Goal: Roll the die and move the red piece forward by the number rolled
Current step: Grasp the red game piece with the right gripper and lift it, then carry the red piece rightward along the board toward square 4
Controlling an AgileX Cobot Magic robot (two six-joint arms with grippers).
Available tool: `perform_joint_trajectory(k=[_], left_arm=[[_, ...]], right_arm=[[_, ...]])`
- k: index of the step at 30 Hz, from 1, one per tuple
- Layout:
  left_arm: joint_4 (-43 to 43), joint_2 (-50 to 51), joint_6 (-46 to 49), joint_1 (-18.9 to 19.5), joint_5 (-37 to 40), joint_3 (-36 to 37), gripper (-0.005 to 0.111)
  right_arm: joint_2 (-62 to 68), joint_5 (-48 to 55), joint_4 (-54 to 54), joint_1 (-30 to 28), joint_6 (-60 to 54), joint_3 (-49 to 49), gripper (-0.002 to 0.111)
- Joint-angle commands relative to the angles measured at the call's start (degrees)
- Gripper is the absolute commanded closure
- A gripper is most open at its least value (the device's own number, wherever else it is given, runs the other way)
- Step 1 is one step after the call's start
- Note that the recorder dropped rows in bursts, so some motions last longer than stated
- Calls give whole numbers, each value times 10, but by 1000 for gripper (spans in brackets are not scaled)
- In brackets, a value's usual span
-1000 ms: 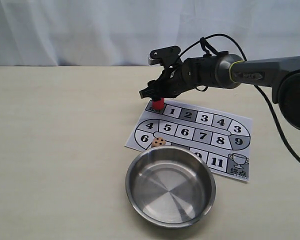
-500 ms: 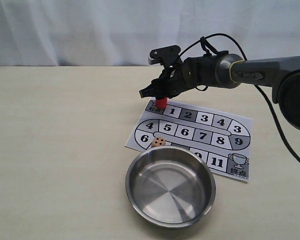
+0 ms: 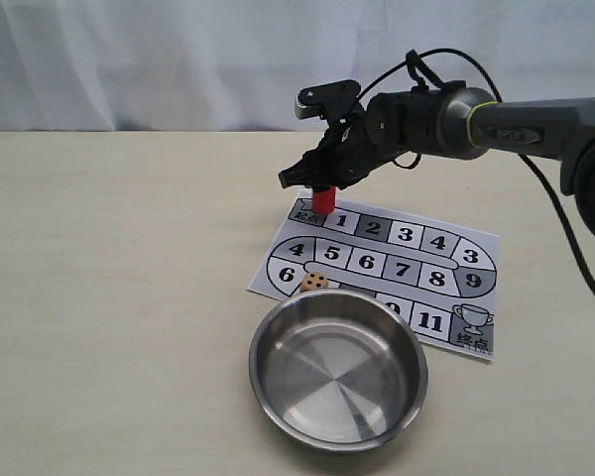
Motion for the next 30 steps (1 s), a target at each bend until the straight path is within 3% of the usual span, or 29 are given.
perform_joint_trajectory(k=[1, 7, 15, 30], left_arm=[[-4, -2, -3, -1, -3, -2, 107], [-4, -2, -3, -1, -3, -2, 107], [-4, -2, -3, -1, -3, -2, 107], [-4, -2, -3, -1, -2, -2, 107]], right_arm=[[-24, 25, -24, -2, -3, -3, 104], [-25, 34, -68, -4, -2, -3, 104], [-21, 36, -55, -34, 62, 0, 104], [26, 30, -26, -29, 58, 0, 104]])
